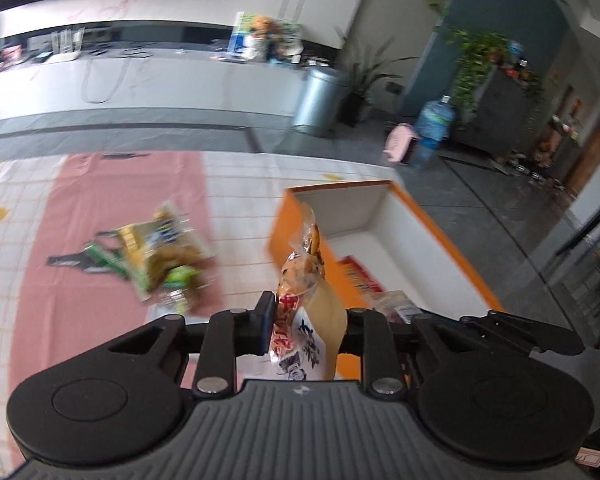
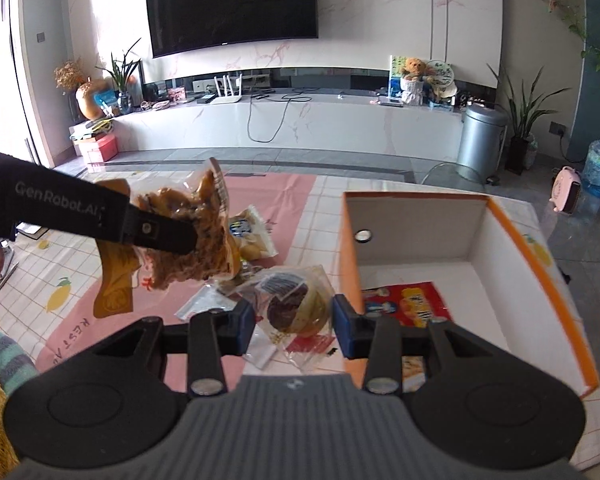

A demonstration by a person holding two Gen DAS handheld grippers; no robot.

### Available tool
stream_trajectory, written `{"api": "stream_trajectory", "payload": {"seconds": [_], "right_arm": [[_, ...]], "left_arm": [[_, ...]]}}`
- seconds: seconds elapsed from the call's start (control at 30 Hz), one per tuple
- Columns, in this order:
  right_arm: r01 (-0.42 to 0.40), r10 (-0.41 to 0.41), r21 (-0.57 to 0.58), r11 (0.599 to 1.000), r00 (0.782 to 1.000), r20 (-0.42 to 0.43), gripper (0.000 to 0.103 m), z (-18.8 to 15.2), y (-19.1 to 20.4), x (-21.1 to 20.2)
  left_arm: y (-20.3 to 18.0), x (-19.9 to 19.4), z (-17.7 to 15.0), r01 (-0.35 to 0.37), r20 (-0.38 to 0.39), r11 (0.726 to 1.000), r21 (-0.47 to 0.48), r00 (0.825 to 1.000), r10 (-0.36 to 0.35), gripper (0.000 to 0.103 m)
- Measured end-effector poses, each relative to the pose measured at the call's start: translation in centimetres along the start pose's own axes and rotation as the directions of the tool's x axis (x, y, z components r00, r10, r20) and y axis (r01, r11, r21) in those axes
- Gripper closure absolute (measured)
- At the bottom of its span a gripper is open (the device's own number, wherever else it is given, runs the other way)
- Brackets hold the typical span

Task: Organize snacks
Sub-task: 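Carry the peanut pack with the left tool while the right tool carries the bun bag over the box, then open the left tool inside the box while the right tool releases the bun bag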

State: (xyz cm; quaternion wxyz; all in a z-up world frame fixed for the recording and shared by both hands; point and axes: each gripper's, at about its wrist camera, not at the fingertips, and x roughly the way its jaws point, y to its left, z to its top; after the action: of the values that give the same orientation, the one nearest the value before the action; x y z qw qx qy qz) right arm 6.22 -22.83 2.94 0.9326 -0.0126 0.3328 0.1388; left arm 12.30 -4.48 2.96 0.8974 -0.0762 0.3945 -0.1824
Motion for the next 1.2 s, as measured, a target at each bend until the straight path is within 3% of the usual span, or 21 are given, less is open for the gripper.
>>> {"api": "stream_trajectory", "payload": {"seconds": [0.33,0.53,0.73,0.93,1.2], "right_arm": [[0.047,-0.047,0.082,0.996,0.999,-0.004,0.065,0.8,-7.2,-3.0],[0.071,-0.065,0.086,0.994,0.996,-0.065,0.065,1.1,-11.1,-2.7],[0.063,-0.049,0.095,0.993,0.989,-0.142,0.065,1.5,-14.5,0.2],[0.036,-0.007,0.118,0.992,0.972,-0.234,0.065,2.7,-17.2,4.9],[0.005,0.026,0.098,0.995,0.948,-0.317,0.065,3.3,-18.6,10.9]], "left_arm": [[-6.8,4.5,2.5,0.134,-0.039,0.987,0.083,0.991,-0.131,0.077],[-9.8,8.5,3.6,0.154,-0.096,0.973,0.173,0.986,-0.139,0.077],[-12.1,12.9,4.5,0.134,-0.157,0.936,0.324,0.984,-0.086,0.077],[-12.1,17.1,5.2,0.087,-0.196,0.889,0.450,0.981,0.003,0.077],[-11.5,22.2,5.1,0.065,-0.248,0.788,0.612,0.962,0.114,0.077]]}}
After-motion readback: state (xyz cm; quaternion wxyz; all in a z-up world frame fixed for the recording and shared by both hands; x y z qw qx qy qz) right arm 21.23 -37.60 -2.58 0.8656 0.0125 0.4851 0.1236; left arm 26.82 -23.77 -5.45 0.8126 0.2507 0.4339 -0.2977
